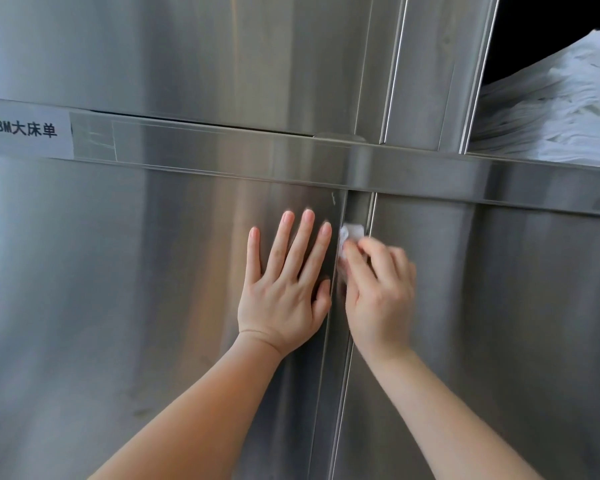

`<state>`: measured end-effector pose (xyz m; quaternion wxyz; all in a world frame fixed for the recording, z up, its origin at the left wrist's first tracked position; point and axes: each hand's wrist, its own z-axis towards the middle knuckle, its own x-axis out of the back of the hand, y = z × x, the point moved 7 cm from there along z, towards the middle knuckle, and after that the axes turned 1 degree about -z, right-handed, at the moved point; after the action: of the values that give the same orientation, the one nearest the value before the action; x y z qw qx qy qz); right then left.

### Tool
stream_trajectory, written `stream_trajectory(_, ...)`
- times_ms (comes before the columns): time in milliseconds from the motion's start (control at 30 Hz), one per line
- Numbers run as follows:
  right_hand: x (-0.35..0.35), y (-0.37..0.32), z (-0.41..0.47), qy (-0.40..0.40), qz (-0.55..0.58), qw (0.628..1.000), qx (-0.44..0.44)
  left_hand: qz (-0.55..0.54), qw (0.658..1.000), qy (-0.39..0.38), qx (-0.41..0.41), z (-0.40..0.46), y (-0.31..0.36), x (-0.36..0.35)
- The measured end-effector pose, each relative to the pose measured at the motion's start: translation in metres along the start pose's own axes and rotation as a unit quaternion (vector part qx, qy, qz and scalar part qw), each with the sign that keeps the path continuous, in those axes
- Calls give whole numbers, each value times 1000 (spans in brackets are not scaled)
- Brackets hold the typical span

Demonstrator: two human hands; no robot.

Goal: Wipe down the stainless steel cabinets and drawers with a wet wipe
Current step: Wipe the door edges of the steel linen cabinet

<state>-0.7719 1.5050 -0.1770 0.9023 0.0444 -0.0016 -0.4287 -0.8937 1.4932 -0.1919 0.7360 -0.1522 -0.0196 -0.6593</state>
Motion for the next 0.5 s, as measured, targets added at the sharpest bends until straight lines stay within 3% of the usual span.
stream_trajectory(100,4,-3,-39,-39,7,999,1,1,1000,-6,0,0,1,-1)
stream_trajectory(333,-3,4,17,14,6,1000,-19,0,1000,-8,1,1,2,0)
stream_trajectory(500,2,-2,-47,-29,7,999,-22,7,1000,-10,6,2,1,1)
